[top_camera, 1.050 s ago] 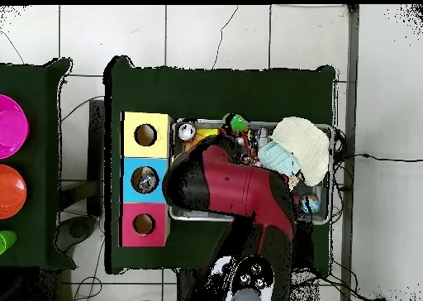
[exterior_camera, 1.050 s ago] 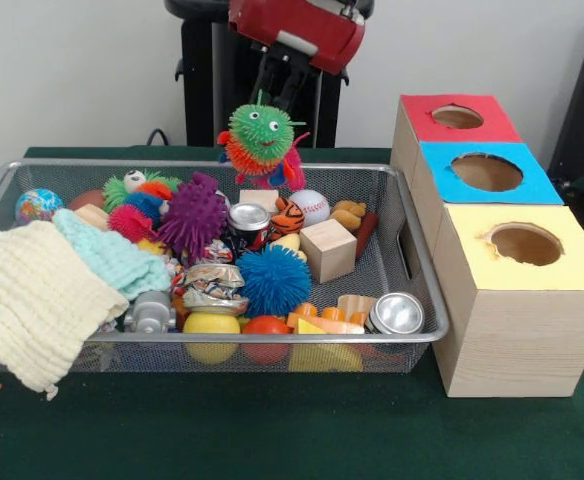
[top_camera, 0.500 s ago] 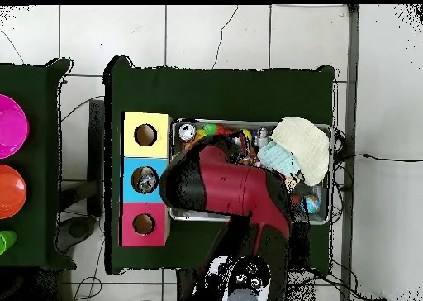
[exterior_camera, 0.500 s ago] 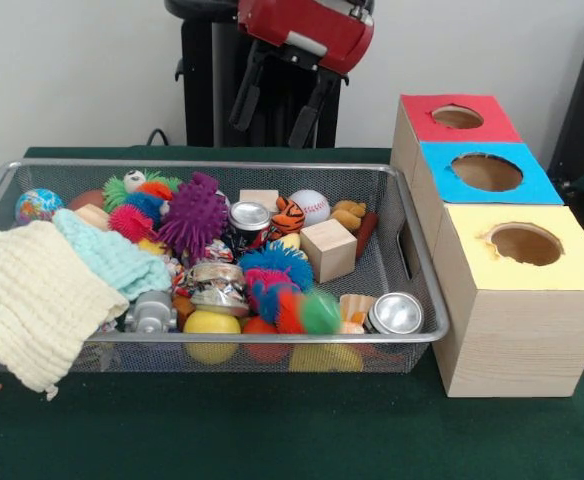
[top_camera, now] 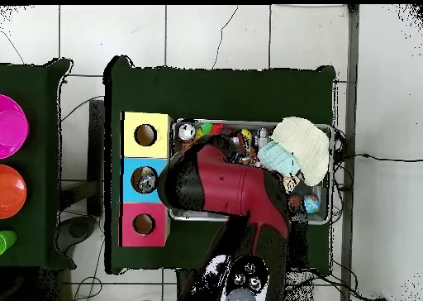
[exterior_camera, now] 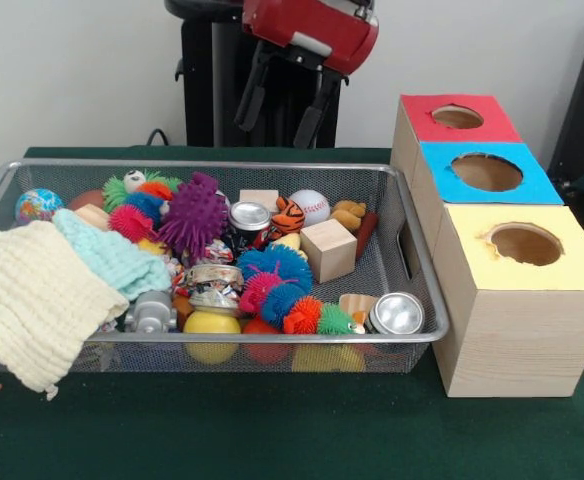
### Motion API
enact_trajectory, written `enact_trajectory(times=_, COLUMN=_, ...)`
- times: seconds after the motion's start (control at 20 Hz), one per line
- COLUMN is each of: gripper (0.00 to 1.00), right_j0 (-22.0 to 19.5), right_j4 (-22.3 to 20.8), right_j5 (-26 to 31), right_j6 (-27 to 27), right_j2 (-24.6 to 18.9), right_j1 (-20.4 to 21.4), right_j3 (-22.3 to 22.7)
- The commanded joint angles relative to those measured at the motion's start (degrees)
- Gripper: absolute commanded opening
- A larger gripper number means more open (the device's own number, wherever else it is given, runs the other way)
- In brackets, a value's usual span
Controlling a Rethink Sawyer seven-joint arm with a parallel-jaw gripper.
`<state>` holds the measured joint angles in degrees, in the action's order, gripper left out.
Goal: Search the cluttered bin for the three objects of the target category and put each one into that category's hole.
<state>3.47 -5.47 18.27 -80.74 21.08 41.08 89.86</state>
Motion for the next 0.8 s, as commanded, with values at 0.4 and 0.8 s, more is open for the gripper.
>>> enact_trajectory(times=0.4, gripper=1.0, right_j0=-18.9, right_j4=1.4, right_j5=-13.6, right_j6=-8.0, right_j2=-33.8, right_j1=4.6, right_j3=14.8)
enact_trajectory(times=0.8, gripper=1.0, right_j0=-22.1, right_j4=-2.3, right_j5=-19.4, right_j6=-9.7, right_j2=-38.7, right_j1=1.9, right_j3=15.0)
